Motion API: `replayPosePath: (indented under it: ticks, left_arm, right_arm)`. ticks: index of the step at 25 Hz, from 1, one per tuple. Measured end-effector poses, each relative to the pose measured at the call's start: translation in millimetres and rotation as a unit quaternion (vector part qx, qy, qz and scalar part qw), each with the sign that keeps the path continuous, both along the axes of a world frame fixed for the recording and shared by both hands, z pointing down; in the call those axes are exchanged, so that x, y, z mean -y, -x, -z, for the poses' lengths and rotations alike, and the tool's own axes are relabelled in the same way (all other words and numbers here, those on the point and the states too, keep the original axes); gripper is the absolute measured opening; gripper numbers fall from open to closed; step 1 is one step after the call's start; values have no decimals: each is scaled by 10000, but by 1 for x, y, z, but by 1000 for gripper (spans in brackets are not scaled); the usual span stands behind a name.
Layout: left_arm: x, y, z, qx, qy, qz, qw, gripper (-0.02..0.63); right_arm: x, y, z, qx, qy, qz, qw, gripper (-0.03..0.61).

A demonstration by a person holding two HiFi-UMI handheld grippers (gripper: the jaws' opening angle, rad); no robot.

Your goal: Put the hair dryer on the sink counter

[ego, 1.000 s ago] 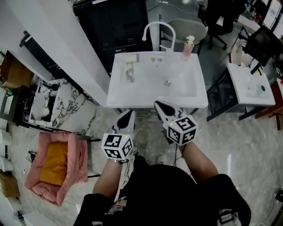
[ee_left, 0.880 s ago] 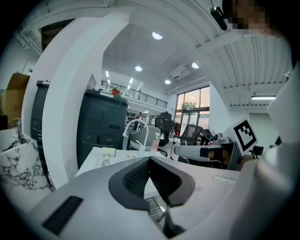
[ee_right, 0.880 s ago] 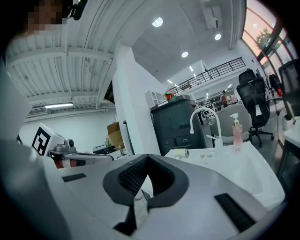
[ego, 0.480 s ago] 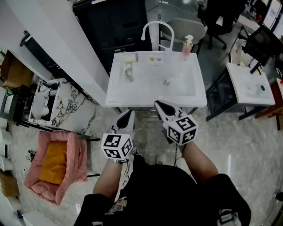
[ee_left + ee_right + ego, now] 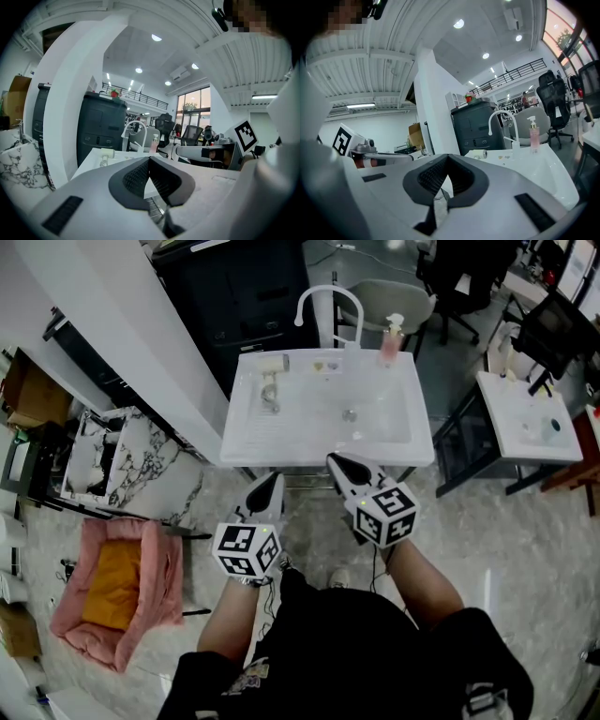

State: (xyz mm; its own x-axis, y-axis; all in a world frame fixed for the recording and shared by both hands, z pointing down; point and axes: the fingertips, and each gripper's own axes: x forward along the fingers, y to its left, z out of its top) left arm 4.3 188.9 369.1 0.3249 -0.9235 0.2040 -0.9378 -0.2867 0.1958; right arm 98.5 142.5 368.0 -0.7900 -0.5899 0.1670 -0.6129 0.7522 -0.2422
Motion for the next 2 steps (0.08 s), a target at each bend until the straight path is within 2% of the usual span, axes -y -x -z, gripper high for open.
replayPosePath:
  ticks: [2]
  left_arm:
    - [1,-3,1,-5,-3,0,10000,3]
  right_arm:
    - [1,-3,2,3,-4,4,10000,-3]
